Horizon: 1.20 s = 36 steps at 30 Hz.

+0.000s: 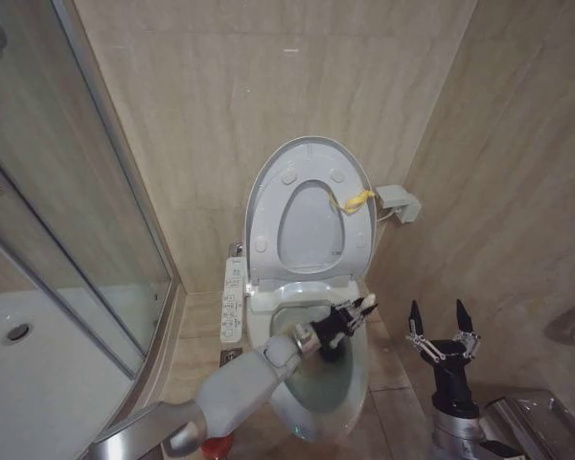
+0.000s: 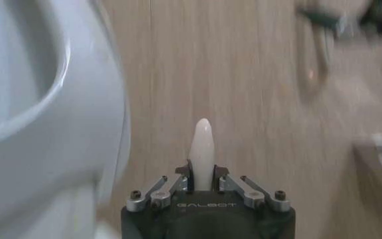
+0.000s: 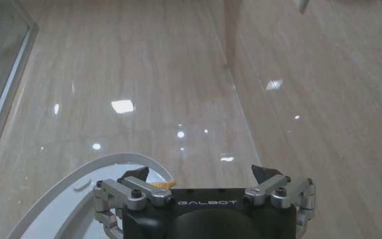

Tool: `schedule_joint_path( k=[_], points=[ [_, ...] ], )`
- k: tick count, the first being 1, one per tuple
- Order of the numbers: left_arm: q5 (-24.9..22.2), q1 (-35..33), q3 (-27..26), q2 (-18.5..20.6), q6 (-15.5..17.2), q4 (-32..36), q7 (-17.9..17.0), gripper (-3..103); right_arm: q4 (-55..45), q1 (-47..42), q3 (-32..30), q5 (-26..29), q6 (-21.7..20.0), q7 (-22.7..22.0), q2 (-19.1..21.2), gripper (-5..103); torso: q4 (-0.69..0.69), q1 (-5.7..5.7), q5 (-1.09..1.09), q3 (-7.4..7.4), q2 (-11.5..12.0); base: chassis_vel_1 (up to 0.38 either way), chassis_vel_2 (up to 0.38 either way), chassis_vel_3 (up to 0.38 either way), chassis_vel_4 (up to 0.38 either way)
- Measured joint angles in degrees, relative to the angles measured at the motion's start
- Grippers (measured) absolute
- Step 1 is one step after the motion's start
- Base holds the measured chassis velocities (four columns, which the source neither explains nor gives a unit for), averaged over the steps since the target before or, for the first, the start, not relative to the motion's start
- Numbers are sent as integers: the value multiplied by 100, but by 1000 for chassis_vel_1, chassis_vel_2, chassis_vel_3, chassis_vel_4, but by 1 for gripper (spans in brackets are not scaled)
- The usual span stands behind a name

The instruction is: Open the toilet lid, clean the toilet bowl with a toilet brush, close the toilet lid, and flush.

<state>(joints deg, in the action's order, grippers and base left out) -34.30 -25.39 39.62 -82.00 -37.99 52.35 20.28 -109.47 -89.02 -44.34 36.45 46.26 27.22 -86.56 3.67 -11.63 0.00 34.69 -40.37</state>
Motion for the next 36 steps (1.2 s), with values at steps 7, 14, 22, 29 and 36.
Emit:
schedule_joint_path(
  k=[7, 14, 22, 29, 36],
  points=[
    [-59, 17, -69, -134, 30, 116, -59, 21, -21, -3, 37, 0, -1, 3, -19, 100, -1, -1, -1, 1, 1, 0, 0, 0, 0],
    [-74, 168, -98, -314, 24, 100, -98, 21, -48, -27, -26, 11, -17, -2, 23, 100, 5, 0, 0, 0, 0, 0, 0, 0, 0],
    [-51, 117, 27, -259, 25, -30, -116, 21, -103, -112, -36, 20, -9, 2, 33, 100, 0, 0, 0, 0, 0, 0, 0, 0, 0],
    [50, 84, -12, -290, -39, -25, -122, 21, -147, -163, -47, 27, 3, 3, 24, 100, 2, 0, 1, 0, 0, 0, 0, 0, 0],
    [73, -60, 59, -145, -36, -45, -128, 21, -173, -190, -46, 29, 17, 16, 10, 100, -3, 0, -1, 0, 0, 0, 0, 0, 0]
  ],
)
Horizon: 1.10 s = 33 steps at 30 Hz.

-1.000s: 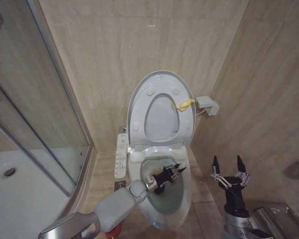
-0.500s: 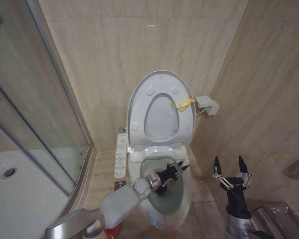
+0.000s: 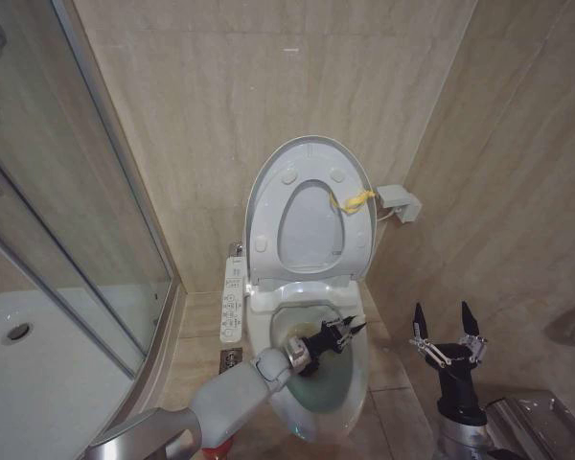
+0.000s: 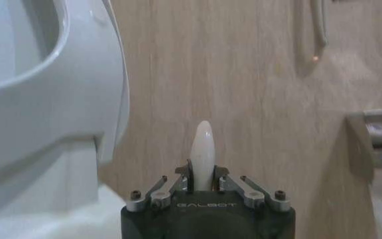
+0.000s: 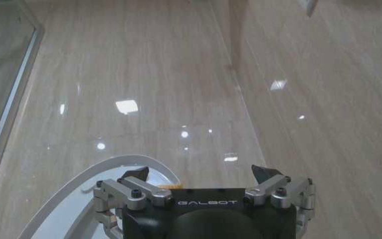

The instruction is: Open the toilet lid, clean the toilet bowl with a toilet brush, close the toilet lid, and flush.

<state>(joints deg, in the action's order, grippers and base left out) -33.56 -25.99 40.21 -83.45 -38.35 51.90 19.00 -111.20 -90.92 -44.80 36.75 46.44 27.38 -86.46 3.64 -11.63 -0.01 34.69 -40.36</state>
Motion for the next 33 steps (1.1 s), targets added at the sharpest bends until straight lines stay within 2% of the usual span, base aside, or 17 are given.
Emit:
schedule_joint_path(
  k=[4, 9, 11, 14, 17, 19, 20, 26, 29, 33],
  points=[
    [-12, 75, -230, -114, -8, 246, -8, 21, -1, 19, -18, 3, -6, -3, 0, 100, 9, 0, 5, -1, -1, 0, 0, 0, 0],
    [130, 74, -76, 75, -57, -44, 48, 21, -1, 5, -23, 7, -5, -4, 5, 100, 5, 0, 2, 0, 0, 0, 0, 0, 0],
    [198, 50, 33, 226, -65, -197, 72, 21, -1, -9, -7, 8, 0, 3, 0, 100, -3, 0, 0, 0, 0, 0, 0, 0, 0],
    [189, 59, 73, 278, -71, -151, 63, 21, -2, -12, 27, 3, 5, 16, -16, 100, 0, 0, 2, 0, 0, 0, 0, 0, 0],
    [136, 84, -55, 201, -55, 55, 60, 21, -1, -9, 40, 1, 5, 18, -20, 100, 0, 0, -2, 1, 0, 0, 0, 0, 0],
    [65, 122, -240, -12, -65, 179, 55, 21, -9, -11, 39, -1, 4, 19, -20, 100, 9, 0, 4, 0, -1, 0, 0, 0, 0],
    [64, 123, -253, -51, -68, 142, 59, 21, -19, -17, 35, -2, 3, 19, -20, 100, 10, 0, 3, -1, -1, 0, 0, 0, 0],
    [190, 43, -41, 28, -76, -257, 79, 21, -83, -73, 25, -5, 0, 22, -24, 100, -3, 0, -1, 1, 0, 0, 0, 0, 0],
    [187, 43, -78, -80, -74, -155, 52, 21, -86, -73, 26, -6, 0, 26, -45, 100, -2, 0, -1, 0, 0, 0, 0, 0, 0],
    [196, 76, -400, -479, -85, 36, -35, 21, -86, -71, 24, -11, 3, 29, -63, 100, 10, 0, 3, -1, 0, 0, 0, 0, 0]
  ],
)
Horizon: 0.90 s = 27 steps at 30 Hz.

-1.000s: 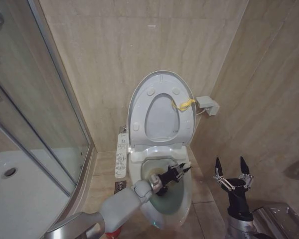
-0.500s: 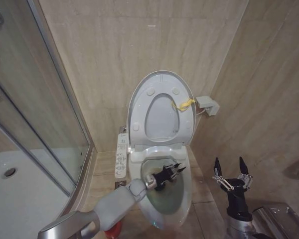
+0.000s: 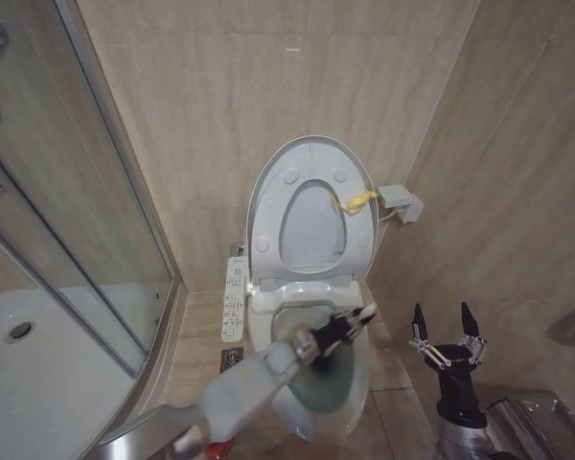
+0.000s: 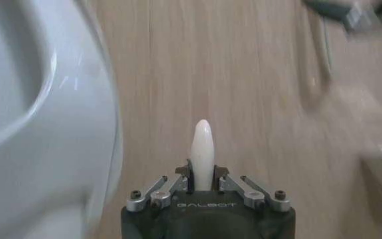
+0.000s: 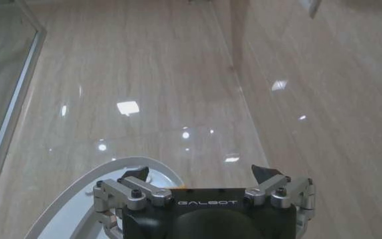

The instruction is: Open the toilet lid, clean the toilet bowl with a toilet brush, close the toilet lid, and flush.

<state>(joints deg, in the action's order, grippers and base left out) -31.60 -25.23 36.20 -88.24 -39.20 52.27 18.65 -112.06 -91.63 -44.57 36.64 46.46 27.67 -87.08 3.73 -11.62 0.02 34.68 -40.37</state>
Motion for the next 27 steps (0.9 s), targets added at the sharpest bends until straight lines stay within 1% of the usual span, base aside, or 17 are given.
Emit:
schedule_joint_path(
  k=[1, 3, 5, 6, 8, 9, 11, 12, 13, 16, 18, 20, 22, 24, 27],
  points=[
    [34, -1, -87, -93, -12, -49, -5, 21, 0, 2, -7, 0, 1, 0, 0, 100, -1, 0, 0, 0, 0, 0, 0, 0, 0],
    [86, -16, -99, -112, -20, -159, -4, 21, 0, 1, -17, 0, 2, 0, 1, 100, 0, 0, 0, 0, 0, 0, 0, 0, 0],
    [215, -89, 10, 47, -31, -329, 5, 21, -3, -8, -32, 3, 4, 0, 4, 100, -7, 0, -5, 1, 1, 0, 0, 0, 0],
    [215, -89, 10, 47, -31, -329, 5, 21, -3, -8, -32, 3, 4, 0, 4, 100, -7, 0, -5, 1, 1, 0, 0, 0, 0],
    [262, -176, 147, 249, -31, -350, 23, 21, -17, -17, -31, 2, 5, 0, 1, 100, -12, 0, -4, 1, 1, 0, 0, 0, 0],
    [263, -189, 147, 270, -30, -324, 21, 21, -17, -17, -30, 2, 8, 0, -3, 100, -13, 0, -5, 1, 1, 0, 0, 0, 0],
    [256, -194, 91, 257, -25, -229, 14, 21, -13, -9, -27, 1, 10, 4, -11, 100, -12, 0, -5, 1, 1, 0, 0, 0, 0],
    [246, -191, -13, 187, -24, -122, 5, 21, -4, -1, -26, 0, 11, 4, -21, 100, -9, 0, -3, 1, 1, 0, 0, 0, 0],
    [243, -167, -131, 79, -29, -27, 3, 21, 1, 9, -19, -2, 11, 5, -27, 100, -3, 0, 1, 0, 0, 0, 0, 0, 0],
    [253, -142, -250, -14, -39, -53, 6, 21, 6, 11, -5, -3, 11, 6, -33, 100, 0, 0, 0, 0, 0, 0, 0, 0, 0],
    [285, -156, -233, 10, -40, -164, 17, 21, 6, 11, 2, -6, 11, 7, -34, 100, 0, 0, 0, 0, 0, 0, 0, 0, 0],
    [414, -228, -155, 184, -43, -375, 78, 21, 1, -5, 10, -10, 12, 9, -31, 100, -5, 0, -2, 1, 1, 0, 0, 0, 0],
    [531, -298, -113, 398, -65, -440, 153, 21, -3, -27, 12, -13, 14, 15, -20, 100, -13, 0, -3, 1, 0, 0, 0, 0, 0],
    [537, -305, -99, 458, -71, -371, 171, 21, -6, -29, 11, -14, 14, 16, -18, 100, -11, 0, -1, 0, 0, 0, 0, 0, 0],
    [454, -263, -59, 540, -64, 14, 178, 21, -28, -35, 17, -22, 15, 19, -24, 100, -7, 0, -2, 1, 1, 0, 0, 0, 0]
  ],
)
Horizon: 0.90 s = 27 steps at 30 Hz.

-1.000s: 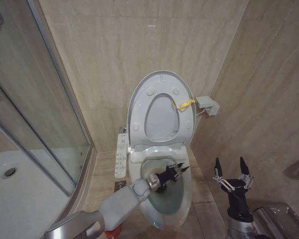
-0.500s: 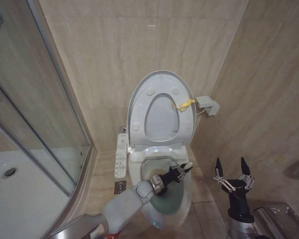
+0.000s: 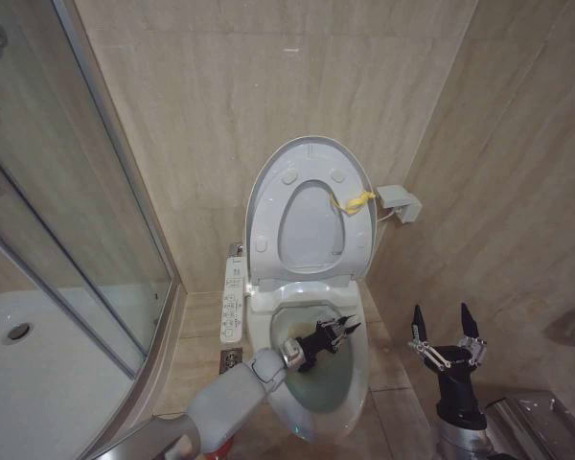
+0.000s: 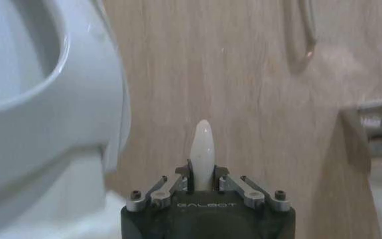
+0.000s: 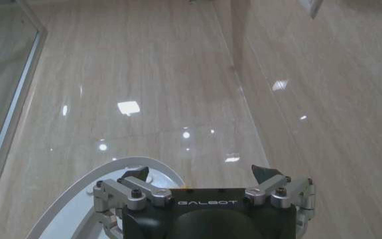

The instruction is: Open the toilet lid, clean the toilet bowl with a toilet brush, close the toilet lid, and flush.

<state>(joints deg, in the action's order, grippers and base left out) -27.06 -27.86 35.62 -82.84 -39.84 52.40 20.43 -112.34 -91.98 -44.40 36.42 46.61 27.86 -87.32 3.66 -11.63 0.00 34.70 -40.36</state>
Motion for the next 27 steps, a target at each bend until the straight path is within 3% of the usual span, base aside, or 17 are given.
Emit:
schedule_joint_path(
  k=[5, 8, 10, 14, 17, 21, 24, 27],
  points=[
    [-27, 75, 39, 53, -13, 51, 29, 21, -21, -44, -7, -8, 7, 6, -20, 100, 7, 0, 1, -1, 0, 0, 0, 0, 0],
    [53, -1, 112, 186, -60, -288, 74, 21, -68, -76, 3, -9, 12, 11, -12, 100, -5, 0, -2, 0, 0, 0, 0, 0, 0],
    [56, -4, 105, 169, -62, -308, 73, 21, -80, -84, -4, -10, 12, 11, -8, 100, -4, 0, 0, -1, 0, 0, 0, 0, 0],
    [-56, 88, 9, -152, -29, -133, 13, 21, -108, -104, -65, -4, 11, 10, 2, 100, -2, 0, -3, 0, 0, 0, 0, 0, 0],
    [-115, 139, -149, -515, -71, 48, -97, 21, -124, -144, -147, 12, 11, 9, -8, 100, 9, 0, 1, -1, -1, 0, 0, 0, 0],
    [-14, 21, -161, -499, -92, -54, -92, 21, -139, -142, -164, 21, 10, 7, -9, 100, 6, 0, 0, -1, 0, -39, -25, -7, -11],
    [162, -142, -165, -246, -95, -357, -66, 21, -142, -122, -109, 22, 4, 9, -14, 100, -6, 0, -3, 0, 0, 0, 0, 0, 0],
    [141, -142, -150, -194, -76, -276, -73, 21, -123, -121, -93, 20, 11, 18, -18, 100, -6, 0, -2, -1, 0, 0, 0, 0, 0]
  ],
)
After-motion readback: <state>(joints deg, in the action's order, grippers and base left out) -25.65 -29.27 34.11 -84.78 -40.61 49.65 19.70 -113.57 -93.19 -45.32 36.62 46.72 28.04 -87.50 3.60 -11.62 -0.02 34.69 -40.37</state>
